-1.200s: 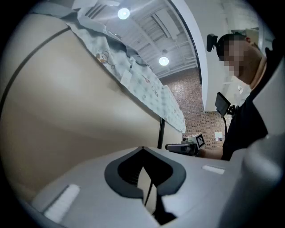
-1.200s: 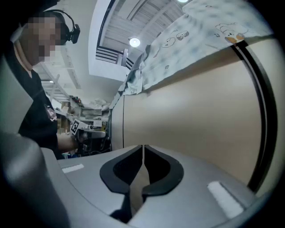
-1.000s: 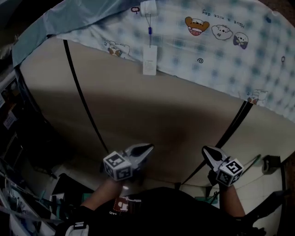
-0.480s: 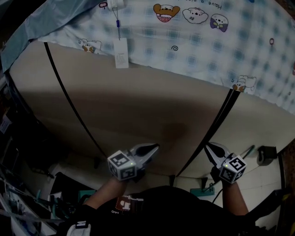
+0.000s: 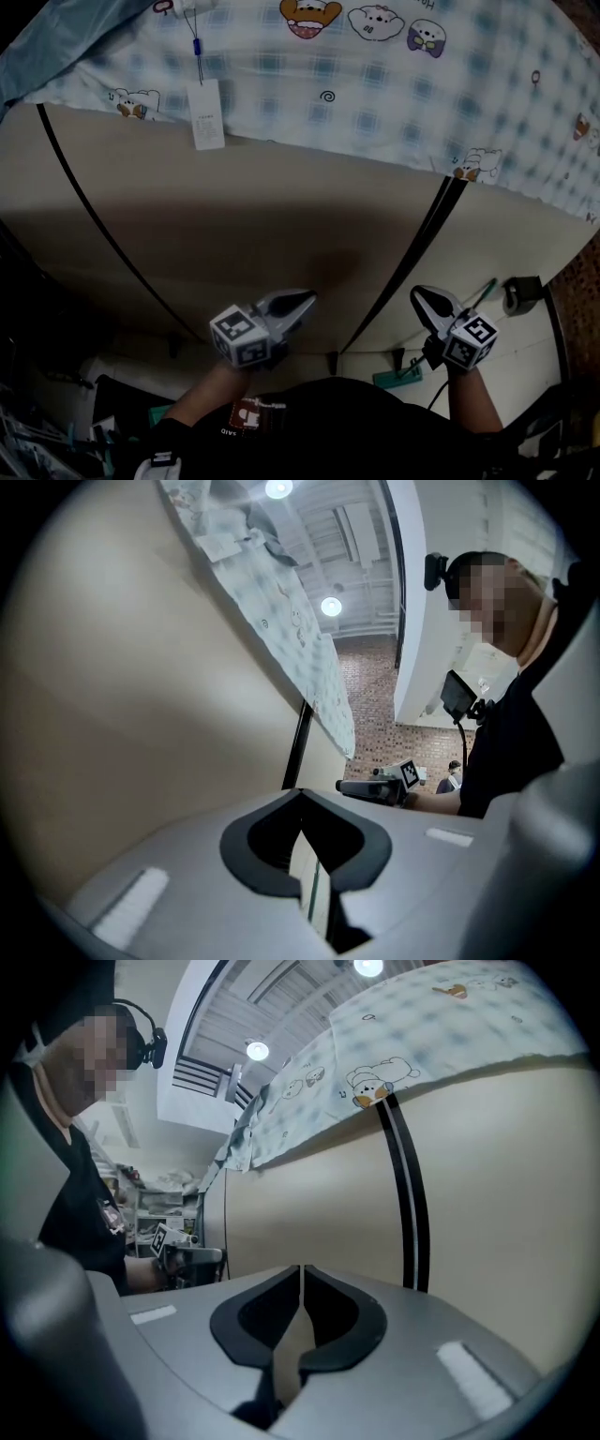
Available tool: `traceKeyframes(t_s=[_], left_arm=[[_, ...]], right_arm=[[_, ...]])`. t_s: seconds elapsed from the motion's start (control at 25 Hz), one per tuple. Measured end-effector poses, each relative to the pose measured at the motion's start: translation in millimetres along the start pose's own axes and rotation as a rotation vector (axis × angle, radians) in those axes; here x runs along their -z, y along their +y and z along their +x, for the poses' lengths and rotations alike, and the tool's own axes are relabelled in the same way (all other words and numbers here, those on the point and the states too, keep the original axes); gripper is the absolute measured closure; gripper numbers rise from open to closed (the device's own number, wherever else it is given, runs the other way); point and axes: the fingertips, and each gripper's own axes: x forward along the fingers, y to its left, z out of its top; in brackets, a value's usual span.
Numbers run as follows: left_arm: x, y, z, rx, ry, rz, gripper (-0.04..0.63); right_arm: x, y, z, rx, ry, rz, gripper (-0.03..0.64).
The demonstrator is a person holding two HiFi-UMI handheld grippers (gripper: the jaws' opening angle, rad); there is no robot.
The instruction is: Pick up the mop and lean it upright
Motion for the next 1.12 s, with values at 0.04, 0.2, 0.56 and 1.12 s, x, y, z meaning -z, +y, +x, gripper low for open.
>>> traceKeyframes(t_s=[0.04,0.2,0.56,1.12], left_arm=[[2.3,-3.0,5.7,0.005,0.008,-0.001,0.597],[18.4,-12.8,28.0,-0.022,0.026,0.034,0.597],[44.0,-82.0,136.2,-0.165,-0.056,0.019,0.597],[75.3,-114.8,195.7,-0.155,-0.018,-0.020,0.597]], right_arm=[[-1.8,-1.5,-0.9,0.000,-0.001,0.015,0.589],[-3.1,-23.8,-15.2,-0.034,-0.013,0.022,0.588],[-0.7,-122.3,-85.7,-0.198,0.035,-0.019,0.589],[17.0,-167.1,-118.3,-0.202,0.066,0.013,0.584]])
